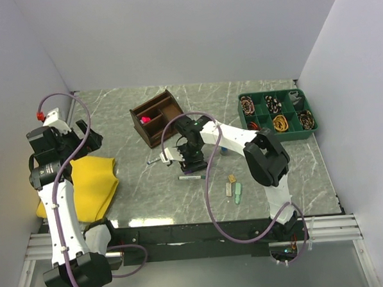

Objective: Sort the stationery into containers
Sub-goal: Pick up the pen from the center of the board, then place the pen in the storage box.

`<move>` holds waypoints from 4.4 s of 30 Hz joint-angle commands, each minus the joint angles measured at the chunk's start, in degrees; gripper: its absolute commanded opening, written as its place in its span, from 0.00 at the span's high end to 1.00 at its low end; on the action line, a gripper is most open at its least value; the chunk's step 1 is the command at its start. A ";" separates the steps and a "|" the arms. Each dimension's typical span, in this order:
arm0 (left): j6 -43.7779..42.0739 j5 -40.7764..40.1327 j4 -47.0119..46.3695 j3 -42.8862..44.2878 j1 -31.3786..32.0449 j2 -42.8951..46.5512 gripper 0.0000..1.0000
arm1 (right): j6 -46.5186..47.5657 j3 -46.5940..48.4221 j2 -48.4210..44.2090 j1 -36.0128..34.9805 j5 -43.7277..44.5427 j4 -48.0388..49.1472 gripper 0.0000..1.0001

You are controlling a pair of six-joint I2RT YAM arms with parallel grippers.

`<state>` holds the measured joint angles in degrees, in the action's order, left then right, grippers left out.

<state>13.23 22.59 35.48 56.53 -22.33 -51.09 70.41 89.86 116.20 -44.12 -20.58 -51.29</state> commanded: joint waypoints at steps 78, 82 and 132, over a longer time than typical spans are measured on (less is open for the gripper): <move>-3.83 -2.73 0.90 3.67 -1.58 -14.30 0.01 | -70.94 4.36 13.00 5.62 -3.07 105.16 1.00; -2.60 -3.69 0.29 2.88 -1.40 -14.48 0.01 | -71.03 2.86 13.26 5.01 -2.36 107.62 1.00; -18.77 11.51 6.44 6.22 17.66 -9.64 0.01 | -57.76 -19.37 -28.21 5.35 9.14 76.53 0.29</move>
<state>-2.39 32.18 41.34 61.84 -5.78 -62.92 9.32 74.19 94.15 -40.62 -13.02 36.21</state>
